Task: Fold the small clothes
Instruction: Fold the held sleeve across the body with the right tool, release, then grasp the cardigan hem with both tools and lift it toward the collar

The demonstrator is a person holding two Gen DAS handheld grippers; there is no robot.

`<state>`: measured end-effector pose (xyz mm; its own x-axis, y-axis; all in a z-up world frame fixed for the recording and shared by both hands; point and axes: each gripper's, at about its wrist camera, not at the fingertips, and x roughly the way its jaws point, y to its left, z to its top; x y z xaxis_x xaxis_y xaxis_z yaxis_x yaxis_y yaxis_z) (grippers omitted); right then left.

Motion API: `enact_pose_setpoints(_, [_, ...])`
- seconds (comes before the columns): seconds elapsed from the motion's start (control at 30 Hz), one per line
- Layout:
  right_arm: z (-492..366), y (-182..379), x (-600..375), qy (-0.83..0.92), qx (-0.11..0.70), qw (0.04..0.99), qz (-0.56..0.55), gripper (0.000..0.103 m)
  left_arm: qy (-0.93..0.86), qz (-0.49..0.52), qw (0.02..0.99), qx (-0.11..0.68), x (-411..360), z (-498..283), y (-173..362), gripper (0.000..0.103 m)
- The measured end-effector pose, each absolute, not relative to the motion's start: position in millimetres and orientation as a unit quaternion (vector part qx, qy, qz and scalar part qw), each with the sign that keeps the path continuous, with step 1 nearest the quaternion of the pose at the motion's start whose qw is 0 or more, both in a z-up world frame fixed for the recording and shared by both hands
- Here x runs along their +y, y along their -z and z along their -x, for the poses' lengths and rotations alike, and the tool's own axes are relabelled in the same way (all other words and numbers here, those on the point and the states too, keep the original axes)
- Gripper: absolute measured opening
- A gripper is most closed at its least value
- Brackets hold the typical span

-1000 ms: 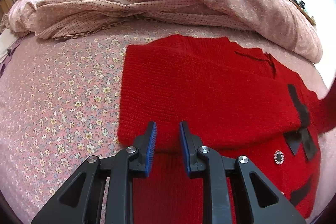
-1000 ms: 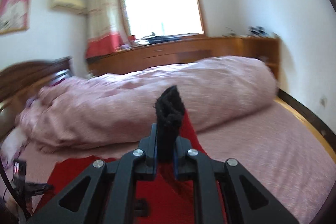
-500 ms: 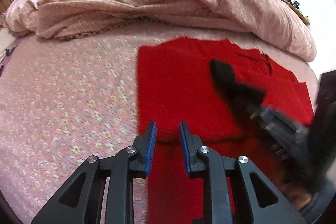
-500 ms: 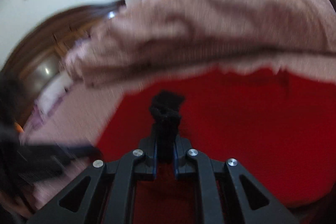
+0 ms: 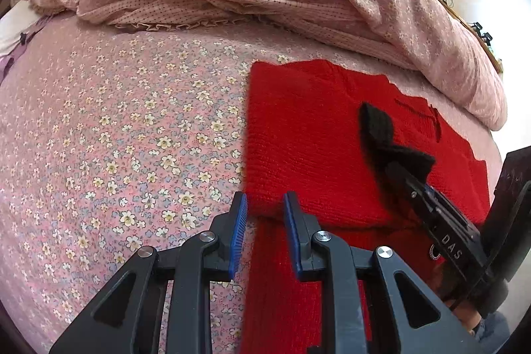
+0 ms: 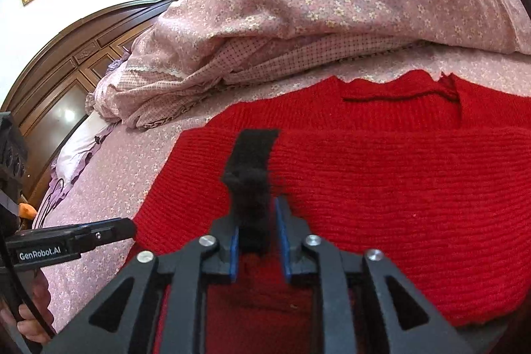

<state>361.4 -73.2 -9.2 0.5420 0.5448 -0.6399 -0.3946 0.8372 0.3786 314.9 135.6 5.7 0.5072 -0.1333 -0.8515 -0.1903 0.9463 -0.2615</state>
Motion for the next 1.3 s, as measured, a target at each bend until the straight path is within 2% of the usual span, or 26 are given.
enact_pose_setpoints(0.03, [-361.2, 8.6, -72.2, -0.271, 0.396, 0.872, -0.093, 0.026, -0.017, 0.162, 0.853, 0.496, 136.0, -315.0, -5.7, 0.016])
enact_pose_setpoints(0.1, [-360.0, 7.2, -69.7, -0.277, 0.395, 0.871, -0.088, 0.038, -0.018, 0.163, 0.854, 0.494, 137.0, -315.9, -6.5, 0.016])
enact_pose_setpoints(0.23, [-354.6, 2.2, -59.5, -0.286, 0.39, 0.873, -0.061, 0.054, -0.018, 0.172, 0.851, 0.496, 138.8, -317.3, -6.4, 0.016])
enact_pose_setpoints(0.3, [-352.8, -0.8, -54.0, -0.293, 0.396, 0.869, -0.047, 0.067, -0.018, 0.176, 0.85, 0.496, 139.2, -318.3, -6.7, 0.016])
enact_pose_setpoints(0.33, [-352.0, -2.3, -52.8, -0.297, 0.401, 0.866, -0.045, 0.069, -0.017, 0.178, 0.85, 0.496, 138.7, -319.5, -6.7, 0.016])
enact_pose_setpoints(0.47, [-338.1, -24.0, -64.9, -0.337, 0.393, 0.852, -0.079, 0.07, -0.012, 0.185, 0.855, 0.484, 139.6, -321.5, -14.7, 0.016])
enact_pose_setpoints(0.67, [-326.1, -59.3, -116.6, -0.312, 0.4, 0.86, -0.064, 0.07, -0.001, 0.189, 0.857, 0.479, 126.0, -324.8, -20.1, 0.016])
enact_pose_setpoints(0.83, [-312.1, -67.0, -198.2, -0.287, 0.437, 0.84, -0.146, 0.07, 0.016, 0.165, 0.866, 0.472, 98.4, -325.3, -25.0, 0.016])
enact_pose_setpoints(1.03, [-279.7, -51.3, -291.9, -0.213, 0.432, 0.851, -0.209, 0.07, 0.023, 0.146, 0.878, 0.456, 77.7, -304.1, -33.5, 0.016])
enact_pose_setpoints(1.27, [-257.7, -30.4, -360.3, -0.173, 0.449, 0.838, -0.257, 0.07, 0.051, 0.117, 0.879, 0.459, 82.2, -234.2, -42.6, 0.017])
enact_pose_setpoints(1.3, [-250.1, -27.8, -367.8, -0.168, 0.453, 0.836, -0.259, 0.07, 0.052, 0.12, 0.876, 0.463, 88.1, -219.1, -41.0, 0.019])
